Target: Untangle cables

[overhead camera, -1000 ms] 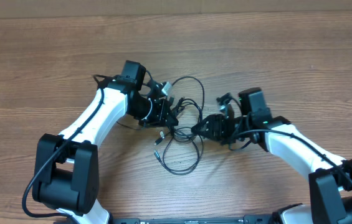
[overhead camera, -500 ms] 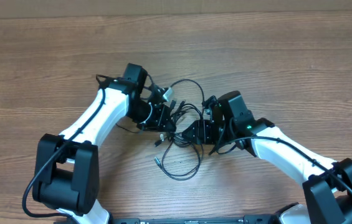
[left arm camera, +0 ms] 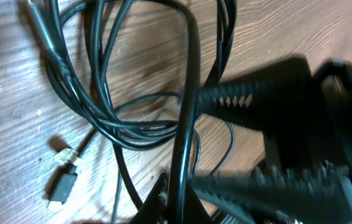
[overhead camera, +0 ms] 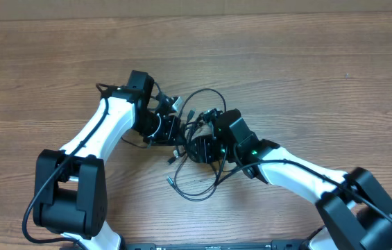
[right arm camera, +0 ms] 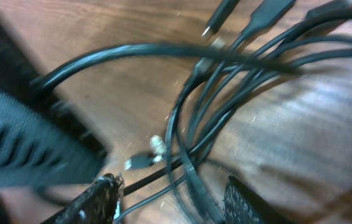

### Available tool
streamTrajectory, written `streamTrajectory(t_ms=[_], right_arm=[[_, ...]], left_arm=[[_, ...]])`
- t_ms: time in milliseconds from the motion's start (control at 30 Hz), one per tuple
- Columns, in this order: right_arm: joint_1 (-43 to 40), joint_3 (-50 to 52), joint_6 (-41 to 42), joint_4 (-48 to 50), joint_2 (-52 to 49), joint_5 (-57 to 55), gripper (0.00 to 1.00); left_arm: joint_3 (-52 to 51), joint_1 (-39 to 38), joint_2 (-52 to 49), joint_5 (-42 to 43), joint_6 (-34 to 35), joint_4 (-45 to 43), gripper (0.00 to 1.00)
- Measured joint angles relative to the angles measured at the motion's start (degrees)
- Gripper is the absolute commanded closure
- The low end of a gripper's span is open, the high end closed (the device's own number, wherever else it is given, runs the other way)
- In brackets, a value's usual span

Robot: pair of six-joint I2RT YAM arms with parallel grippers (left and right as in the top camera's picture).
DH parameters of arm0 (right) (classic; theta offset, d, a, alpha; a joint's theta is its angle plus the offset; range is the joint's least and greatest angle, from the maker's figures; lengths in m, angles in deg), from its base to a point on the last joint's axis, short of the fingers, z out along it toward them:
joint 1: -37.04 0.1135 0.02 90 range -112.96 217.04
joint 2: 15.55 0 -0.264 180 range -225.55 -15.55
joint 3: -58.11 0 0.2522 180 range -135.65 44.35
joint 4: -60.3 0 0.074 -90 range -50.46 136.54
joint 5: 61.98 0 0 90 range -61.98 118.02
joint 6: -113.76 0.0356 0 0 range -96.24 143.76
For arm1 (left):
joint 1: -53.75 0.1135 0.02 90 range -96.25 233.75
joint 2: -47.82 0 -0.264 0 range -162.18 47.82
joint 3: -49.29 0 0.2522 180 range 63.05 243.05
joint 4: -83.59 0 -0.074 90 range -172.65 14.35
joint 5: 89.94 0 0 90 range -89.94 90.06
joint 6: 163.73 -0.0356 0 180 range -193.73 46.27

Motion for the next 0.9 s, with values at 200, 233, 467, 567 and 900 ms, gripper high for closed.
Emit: streamTrajectory(t_ms=[200, 233, 467, 567, 900], right_arm=[[0.04, -0.02, -0.02, 4.42, -4.37, -0.55, 0.5], [0.04, -0.02, 0.02, 4.83, -4.79, -0.57, 0.51], [0.66, -0.04, -0.02, 9.2, -7.69, -0.55, 0.51], [1.18, -0.09, -0.02, 10.01, -9.33, -0.57, 0.53], [2.84, -0.11, -0.46, 10.64, -9.57, -1.11, 0.62]], left_arm=[[-0.07, 0.17, -0.63, 0.0, -1.51, 0.94, 0.96], [-0.07, 0.17, -0.7, 0.0, -1.53, 0.85, 0.96], [-0.07, 0.17, -0.76, 0.04, -1.68, 0.59, 0.96], [-0.07, 0.57, -0.76, 0.68, -1.7, 0.59, 0.96], [-0.07, 5.31, -0.76, 2.93, -1.73, 0.79, 0.96]])
